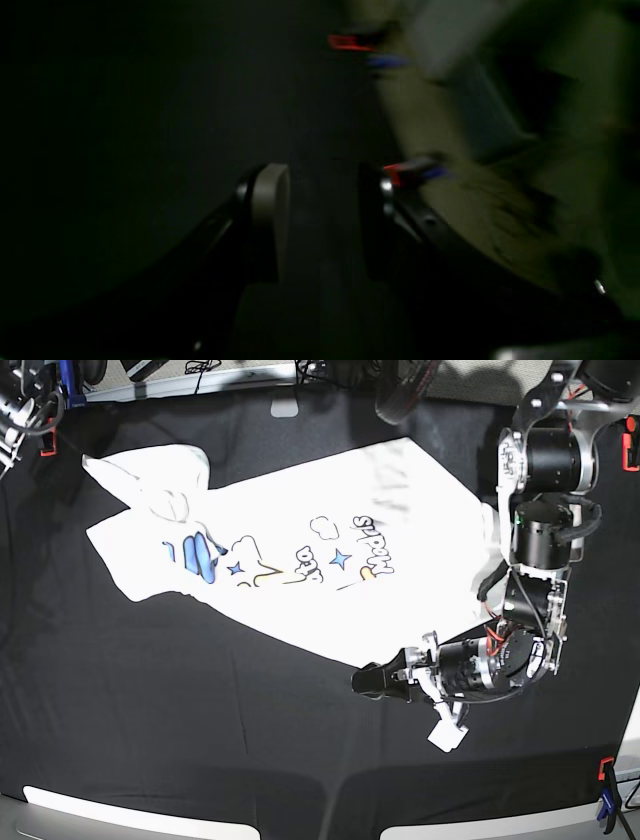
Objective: Layout the t-shirt on the table in an organized manner, then fold the t-shirt properly
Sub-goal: 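Grasp the shirt edge near the collar with the right gripper, then pull the held hem corner outward with the left gripper to flatten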
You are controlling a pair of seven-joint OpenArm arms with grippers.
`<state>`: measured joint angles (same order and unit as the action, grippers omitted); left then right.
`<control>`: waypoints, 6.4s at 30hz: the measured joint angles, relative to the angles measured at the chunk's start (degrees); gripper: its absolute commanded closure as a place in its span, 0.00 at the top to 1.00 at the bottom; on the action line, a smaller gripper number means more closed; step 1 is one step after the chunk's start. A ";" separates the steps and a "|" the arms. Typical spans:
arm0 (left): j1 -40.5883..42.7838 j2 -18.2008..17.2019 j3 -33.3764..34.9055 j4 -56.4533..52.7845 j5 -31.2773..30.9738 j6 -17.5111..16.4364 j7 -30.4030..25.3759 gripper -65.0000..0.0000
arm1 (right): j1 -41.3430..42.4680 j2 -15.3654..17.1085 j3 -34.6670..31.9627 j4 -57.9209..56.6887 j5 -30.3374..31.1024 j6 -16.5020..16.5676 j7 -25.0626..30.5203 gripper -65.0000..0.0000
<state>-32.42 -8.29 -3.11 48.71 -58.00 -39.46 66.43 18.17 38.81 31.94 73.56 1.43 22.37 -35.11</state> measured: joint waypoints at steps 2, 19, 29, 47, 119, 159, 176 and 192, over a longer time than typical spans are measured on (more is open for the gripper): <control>0.02 0.02 0.00 0.00 0.00 0.00 0.02 0.34 | 0.11 0.24 0.04 0.02 0.15 -3.58 1.03 0.33; 0.02 0.00 0.00 0.00 0.00 0.00 0.00 0.34 | 0.24 -1.03 1.07 0.15 48.57 17.42 -6.43 0.33; 0.02 0.00 0.00 0.00 0.00 0.00 0.00 0.34 | 0.22 -0.90 1.11 0.15 51.30 17.31 -14.51 0.33; 0.02 0.00 0.00 0.00 0.00 0.00 0.00 0.34 | 0.24 -0.87 1.14 0.15 43.47 17.31 -14.69 0.00; 0.00 0.02 0.00 0.00 1.57 -0.04 -0.44 0.34 | -19.30 -18.03 -7.91 0.35 32.35 17.31 -20.02 0.00; 6.23 -1.11 -0.22 0.15 28.94 1.42 -6.25 0.00 | -19.28 -18.03 -7.91 0.33 32.59 17.31 -20.65 0.00; -6.93 -4.68 -0.11 0.00 29.03 0.02 -3.52 0.04 | -19.28 -18.03 -7.91 0.33 32.61 17.31 -20.74 0.00; 1.09 -9.09 0.04 -0.28 33.33 0.02 -8.09 0.36 | -19.28 -18.03 -7.91 0.33 32.63 17.31 -20.90 0.00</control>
<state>-31.33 -17.39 -3.07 48.42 -24.67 -39.44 58.35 -1.10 20.78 24.03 73.89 34.06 39.68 -56.01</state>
